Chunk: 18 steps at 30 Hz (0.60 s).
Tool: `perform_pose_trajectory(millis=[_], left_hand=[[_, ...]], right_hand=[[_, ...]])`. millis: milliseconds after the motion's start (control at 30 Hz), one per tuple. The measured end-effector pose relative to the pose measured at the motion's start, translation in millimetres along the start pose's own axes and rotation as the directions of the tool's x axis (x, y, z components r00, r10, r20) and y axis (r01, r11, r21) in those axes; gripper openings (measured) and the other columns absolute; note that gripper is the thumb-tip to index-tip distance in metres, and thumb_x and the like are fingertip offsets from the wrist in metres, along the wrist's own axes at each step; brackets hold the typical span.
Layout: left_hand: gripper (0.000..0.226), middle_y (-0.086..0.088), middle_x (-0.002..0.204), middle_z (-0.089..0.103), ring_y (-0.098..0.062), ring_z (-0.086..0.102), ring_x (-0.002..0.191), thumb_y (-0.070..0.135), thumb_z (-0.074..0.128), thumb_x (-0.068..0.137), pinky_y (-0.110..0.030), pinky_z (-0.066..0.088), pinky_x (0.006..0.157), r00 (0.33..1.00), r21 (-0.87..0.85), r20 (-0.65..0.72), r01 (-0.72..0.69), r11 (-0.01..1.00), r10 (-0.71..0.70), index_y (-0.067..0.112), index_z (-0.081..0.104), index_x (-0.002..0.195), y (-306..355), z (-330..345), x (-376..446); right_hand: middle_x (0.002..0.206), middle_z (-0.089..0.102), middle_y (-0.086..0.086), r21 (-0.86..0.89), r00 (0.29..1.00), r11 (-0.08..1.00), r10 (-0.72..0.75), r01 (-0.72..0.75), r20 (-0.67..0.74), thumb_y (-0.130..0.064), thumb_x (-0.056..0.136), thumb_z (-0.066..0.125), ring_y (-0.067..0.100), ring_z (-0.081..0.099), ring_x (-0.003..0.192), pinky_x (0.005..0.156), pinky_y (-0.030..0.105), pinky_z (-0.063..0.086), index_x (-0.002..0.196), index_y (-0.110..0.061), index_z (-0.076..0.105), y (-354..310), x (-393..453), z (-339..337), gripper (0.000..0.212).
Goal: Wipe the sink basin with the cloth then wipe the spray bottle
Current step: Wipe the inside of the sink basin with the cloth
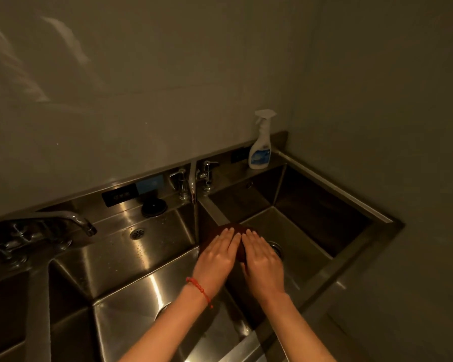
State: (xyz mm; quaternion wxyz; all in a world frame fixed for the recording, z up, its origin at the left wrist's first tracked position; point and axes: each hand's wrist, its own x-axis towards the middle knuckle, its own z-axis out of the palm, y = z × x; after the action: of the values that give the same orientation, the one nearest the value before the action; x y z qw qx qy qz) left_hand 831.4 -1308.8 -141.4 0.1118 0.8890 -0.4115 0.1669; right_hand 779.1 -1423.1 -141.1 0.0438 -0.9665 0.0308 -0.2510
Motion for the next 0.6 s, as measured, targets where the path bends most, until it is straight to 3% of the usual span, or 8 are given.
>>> perform_pose_trajectory(millis=[167,367,500,600], left_hand=[[0.071,-0.017,0.105,0.073,-0.026,0.073,0.096,-0.001,0.094,0.036,-0.039,0.06,0.077,0.993,-0.11,-0.088,0.068,0.992,-0.078,-0.002,0.073,0.104,9,9,18],[0.063,-0.019,0.109,0.072,-0.029,0.072,0.099,-0.002,0.09,0.049,-0.045,0.059,0.078,0.977,-0.197,-0.145,0.129,0.972,-0.159,-0.005,0.07,0.109,32,14,42],[0.068,-0.019,0.109,0.072,-0.029,0.072,0.098,0.005,0.093,0.047,-0.043,0.058,0.076,0.97,-0.182,-0.156,0.159,0.97,-0.189,-0.005,0.069,0.11,57,22,63],[0.074,-0.021,0.106,0.072,-0.031,0.072,0.095,-0.002,0.094,0.038,-0.044,0.06,0.073,0.952,-0.166,-0.201,0.198,0.966,-0.229,-0.007,0.07,0.107,80,30,84]], right_hand=[[0.101,0.071,0.014,0.052,0.998,0.999,0.006,-0.003,-0.057,-0.006,0.044,0.089,0.022,0.068,0.095,0.083,0.037,0.054,0.1,-0.002,0.07,21,13,-4,0.059],[0.1,0.071,0.018,0.103,0.991,0.994,-0.008,0.023,-0.137,-0.001,0.045,0.088,0.027,0.069,0.092,0.077,0.043,0.056,0.098,0.002,0.069,61,23,-6,0.056],[0.102,0.07,0.019,0.141,0.984,0.989,-0.029,0.055,-0.178,0.001,0.044,0.087,0.03,0.068,0.094,0.078,0.046,0.054,0.1,0.003,0.068,96,28,-10,0.059],[0.102,0.07,0.018,0.169,0.979,0.98,-0.073,0.106,-0.19,0.001,0.042,0.088,0.029,0.068,0.094,0.076,0.045,0.056,0.099,0.003,0.069,126,28,-15,0.06]])
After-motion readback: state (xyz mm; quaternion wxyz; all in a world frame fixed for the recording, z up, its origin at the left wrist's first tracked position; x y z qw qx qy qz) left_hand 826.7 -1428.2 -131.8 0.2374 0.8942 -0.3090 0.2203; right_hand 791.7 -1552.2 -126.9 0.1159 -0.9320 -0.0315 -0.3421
